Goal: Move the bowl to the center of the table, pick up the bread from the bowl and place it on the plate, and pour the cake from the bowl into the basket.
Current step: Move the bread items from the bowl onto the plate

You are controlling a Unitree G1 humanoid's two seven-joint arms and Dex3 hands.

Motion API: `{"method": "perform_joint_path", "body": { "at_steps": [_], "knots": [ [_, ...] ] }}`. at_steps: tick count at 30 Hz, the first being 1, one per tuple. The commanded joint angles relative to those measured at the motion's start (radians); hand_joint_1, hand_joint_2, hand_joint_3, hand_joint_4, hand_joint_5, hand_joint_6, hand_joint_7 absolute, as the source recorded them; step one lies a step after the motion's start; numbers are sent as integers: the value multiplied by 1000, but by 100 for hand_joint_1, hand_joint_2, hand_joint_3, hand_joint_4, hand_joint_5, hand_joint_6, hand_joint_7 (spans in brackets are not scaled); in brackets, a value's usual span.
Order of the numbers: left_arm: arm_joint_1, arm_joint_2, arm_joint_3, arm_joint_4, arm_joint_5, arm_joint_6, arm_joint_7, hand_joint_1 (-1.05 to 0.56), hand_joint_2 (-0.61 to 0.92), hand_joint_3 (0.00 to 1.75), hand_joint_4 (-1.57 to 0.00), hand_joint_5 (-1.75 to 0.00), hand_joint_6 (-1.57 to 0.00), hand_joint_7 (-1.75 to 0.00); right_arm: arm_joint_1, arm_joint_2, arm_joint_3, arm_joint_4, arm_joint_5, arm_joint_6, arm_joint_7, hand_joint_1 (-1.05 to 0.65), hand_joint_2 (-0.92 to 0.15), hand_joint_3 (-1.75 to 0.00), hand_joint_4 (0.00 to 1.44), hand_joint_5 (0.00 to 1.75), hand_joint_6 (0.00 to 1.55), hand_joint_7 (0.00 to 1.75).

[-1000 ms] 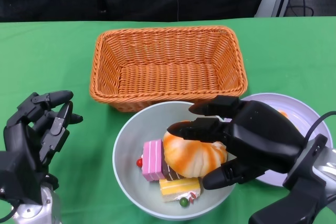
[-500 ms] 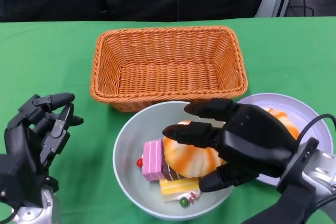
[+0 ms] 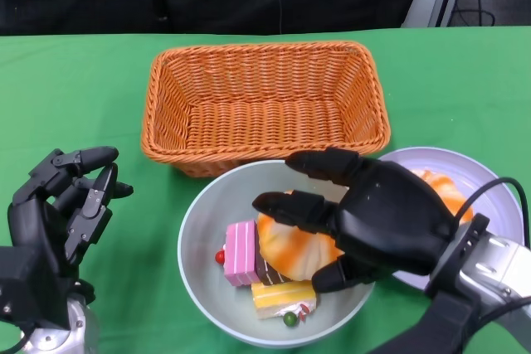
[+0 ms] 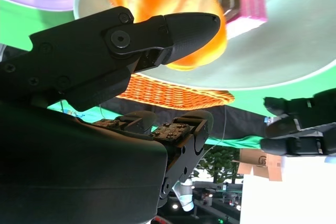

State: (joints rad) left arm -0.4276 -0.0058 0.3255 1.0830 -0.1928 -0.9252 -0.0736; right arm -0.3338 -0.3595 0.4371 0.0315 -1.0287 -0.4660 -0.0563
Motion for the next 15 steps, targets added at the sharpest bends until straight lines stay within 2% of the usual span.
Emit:
{"method": "perform_joint_path", "body": {
  "at_steps": [1, 11, 15],
  "knots": [
    [11, 14, 0, -2, 10, -19, 16, -25, 92, 25, -82, -124, -93, -79, -26, -18, 12, 37, -6, 5, -24, -105, -92, -21, 58, 6, 46, 2],
    [12, 11, 6, -1, 4, -19, 10, -24, 92, 28, -83, -123, -93, -79, -53, -27, 46, 78, -44, 31, -59, -105, -92, -20, 58, 5, 47, 1],
    [14, 9, 6, -7, 0, -14, 6, -24, 92, 27, -83, -124, -93, -79, -54, -39, 57, 71, -29, 37, -13, -105, -92, -21, 57, 3, 45, 0]
  ]
}}
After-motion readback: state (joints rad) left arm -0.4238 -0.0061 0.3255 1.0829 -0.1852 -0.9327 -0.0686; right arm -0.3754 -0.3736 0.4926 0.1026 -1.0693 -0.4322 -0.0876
